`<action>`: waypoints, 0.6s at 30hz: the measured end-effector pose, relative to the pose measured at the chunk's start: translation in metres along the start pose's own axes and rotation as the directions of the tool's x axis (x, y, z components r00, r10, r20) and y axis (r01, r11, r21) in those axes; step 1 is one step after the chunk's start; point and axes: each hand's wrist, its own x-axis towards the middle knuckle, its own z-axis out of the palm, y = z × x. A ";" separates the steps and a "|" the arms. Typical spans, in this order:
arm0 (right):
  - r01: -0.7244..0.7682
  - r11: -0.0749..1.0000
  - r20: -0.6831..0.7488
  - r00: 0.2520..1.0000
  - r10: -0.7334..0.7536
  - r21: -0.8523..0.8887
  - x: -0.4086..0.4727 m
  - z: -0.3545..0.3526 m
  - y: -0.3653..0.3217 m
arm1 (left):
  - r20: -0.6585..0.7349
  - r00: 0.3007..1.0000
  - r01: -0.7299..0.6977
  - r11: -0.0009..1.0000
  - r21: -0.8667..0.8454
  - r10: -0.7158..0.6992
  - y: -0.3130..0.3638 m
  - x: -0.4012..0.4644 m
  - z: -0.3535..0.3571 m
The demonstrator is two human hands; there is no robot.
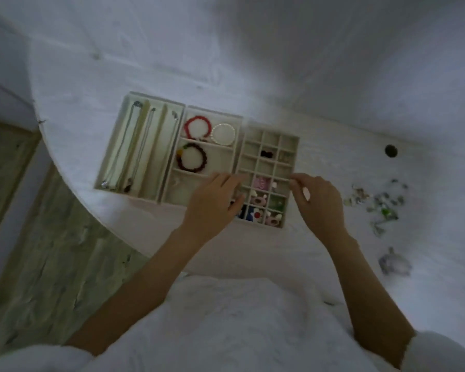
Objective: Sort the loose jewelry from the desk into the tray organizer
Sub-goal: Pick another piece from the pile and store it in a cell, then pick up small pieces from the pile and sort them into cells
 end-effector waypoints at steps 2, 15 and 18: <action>-0.133 0.990 0.021 0.991 0.134 -0.048 -0.033 -0.006 0.041 | 0.127 0.992 0.003 1.000 -0.015 -0.001 0.024 0.008 0.021; -0.271 0.957 -0.073 0.962 0.264 -0.103 -0.067 -0.046 0.225 | 0.432 0.885 -0.015 0.919 0.394 -0.170 0.129 0.023 0.165; -0.211 0.974 0.002 0.977 0.212 -0.082 -0.055 -0.038 0.233 | 0.360 0.923 -0.021 0.918 0.396 -0.134 0.125 0.018 0.168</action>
